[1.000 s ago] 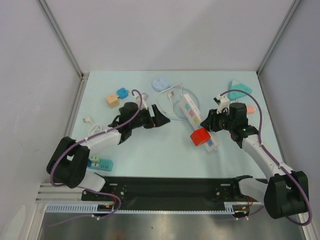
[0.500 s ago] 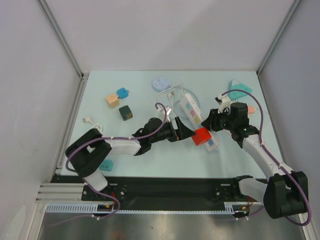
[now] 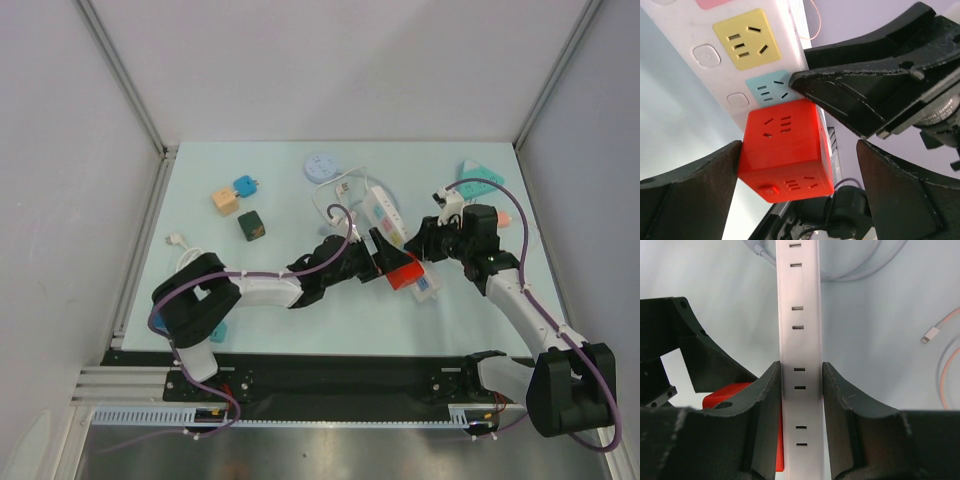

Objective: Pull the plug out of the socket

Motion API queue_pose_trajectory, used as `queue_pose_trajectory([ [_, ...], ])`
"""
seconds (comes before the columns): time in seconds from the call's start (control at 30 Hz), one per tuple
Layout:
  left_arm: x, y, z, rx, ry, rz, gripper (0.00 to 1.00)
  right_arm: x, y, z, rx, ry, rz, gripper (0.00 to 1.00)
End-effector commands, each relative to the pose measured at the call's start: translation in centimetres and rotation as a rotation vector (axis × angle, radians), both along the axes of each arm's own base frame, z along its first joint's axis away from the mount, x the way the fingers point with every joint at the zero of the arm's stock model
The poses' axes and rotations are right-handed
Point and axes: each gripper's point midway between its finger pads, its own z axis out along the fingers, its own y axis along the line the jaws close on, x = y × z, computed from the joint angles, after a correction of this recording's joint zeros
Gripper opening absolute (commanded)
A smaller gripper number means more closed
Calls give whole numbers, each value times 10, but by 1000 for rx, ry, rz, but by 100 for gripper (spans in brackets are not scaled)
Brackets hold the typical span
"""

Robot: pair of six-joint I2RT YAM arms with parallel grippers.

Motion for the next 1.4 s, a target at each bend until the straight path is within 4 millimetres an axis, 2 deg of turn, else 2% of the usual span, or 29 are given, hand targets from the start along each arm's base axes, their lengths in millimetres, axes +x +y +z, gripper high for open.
queue_pose_trajectory([
  [0.0, 5, -16, 9, -34, 61, 44, 100, 13, 8, 36, 56, -133, 18, 0],
  [0.07, 2, -23, 0, -2, 102, 42, 100, 14, 6, 39, 56, -145, 2, 0],
  [0.17, 0, -30, -1, 4, 138, 51, 98, 16, 3, 39, 56, -153, -23, 0],
  [0.2, -1, -31, -7, 21, 154, 54, 95, 16, 2, 41, 57, -157, -32, 0],
  [0.27, -1, -35, -6, 18, 152, 55, 92, 15, 1, 39, 55, -153, -38, 0],
  [0.33, -1, -37, -8, 19, 156, 58, 81, 16, 0, 39, 54, -155, -44, 0],
  [0.37, -1, -37, -7, 16, 153, 58, 74, 16, -1, 40, 52, -158, -44, 0],
  [0.4, 0, -37, -4, 11, 141, 56, 60, 15, -1, 38, 52, -153, -45, 0],
  [0.47, 1, -36, -2, 8, 124, 55, 41, 19, 1, 43, 55, -182, -37, 0],
  [0.5, 1, -36, -2, 15, 103, 49, 19, 19, 1, 43, 54, -184, -34, 0],
  [0.57, 1, -34, 2, 16, 77, 44, 0, 19, -1, 40, 39, -187, -37, 0],
  [0.87, -9, -28, 28, -10, -29, -40, 0, 25, -20, 52, 3, -277, -99, 0],
  [1.1, -16, -13, 44, -27, -57, -82, 0, 28, -25, 48, -30, -282, -117, 0],
  [1.37, -16, 15, 40, 76, -116, -113, 0, 31, -29, 46, -68, -295, -133, 0],
])
